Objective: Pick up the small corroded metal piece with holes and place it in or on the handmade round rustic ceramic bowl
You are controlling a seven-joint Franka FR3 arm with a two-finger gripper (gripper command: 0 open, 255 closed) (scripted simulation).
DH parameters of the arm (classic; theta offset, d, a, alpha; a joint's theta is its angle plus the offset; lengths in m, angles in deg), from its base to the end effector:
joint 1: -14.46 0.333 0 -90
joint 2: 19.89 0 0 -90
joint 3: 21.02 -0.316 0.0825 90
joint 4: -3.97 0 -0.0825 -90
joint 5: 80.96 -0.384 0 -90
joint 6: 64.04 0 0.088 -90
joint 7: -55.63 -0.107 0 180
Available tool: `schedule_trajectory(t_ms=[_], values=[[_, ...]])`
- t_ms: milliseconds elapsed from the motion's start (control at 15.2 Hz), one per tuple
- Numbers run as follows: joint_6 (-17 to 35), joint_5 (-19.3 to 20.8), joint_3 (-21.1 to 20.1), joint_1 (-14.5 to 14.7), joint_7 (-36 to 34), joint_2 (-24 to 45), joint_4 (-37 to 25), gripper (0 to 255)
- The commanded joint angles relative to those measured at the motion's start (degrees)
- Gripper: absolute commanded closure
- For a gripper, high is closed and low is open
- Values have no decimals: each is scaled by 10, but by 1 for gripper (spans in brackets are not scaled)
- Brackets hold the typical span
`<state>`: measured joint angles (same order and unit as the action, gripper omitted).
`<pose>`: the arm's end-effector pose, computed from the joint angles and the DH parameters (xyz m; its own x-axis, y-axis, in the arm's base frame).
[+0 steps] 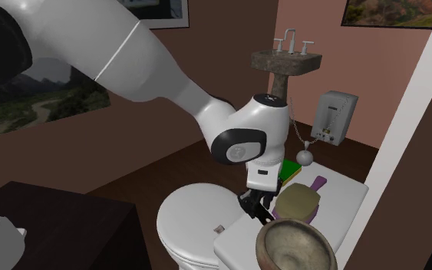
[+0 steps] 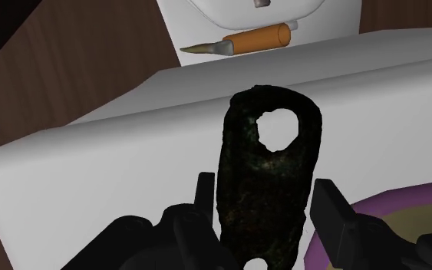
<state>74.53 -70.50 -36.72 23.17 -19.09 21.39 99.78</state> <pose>0.6337 0.2633 0.2012 0.6869 -0.7260 -0.0339 -0.7262 -0.6838 -0.0711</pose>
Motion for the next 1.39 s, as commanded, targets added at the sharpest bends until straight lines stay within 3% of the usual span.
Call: schedule_trajectory(t_ms=[0, 1320], values=[[-9, -3, -3, -2, 1, -10, 0, 255], [-116, -30, -24, -17, 13, -102, -16, 255]])
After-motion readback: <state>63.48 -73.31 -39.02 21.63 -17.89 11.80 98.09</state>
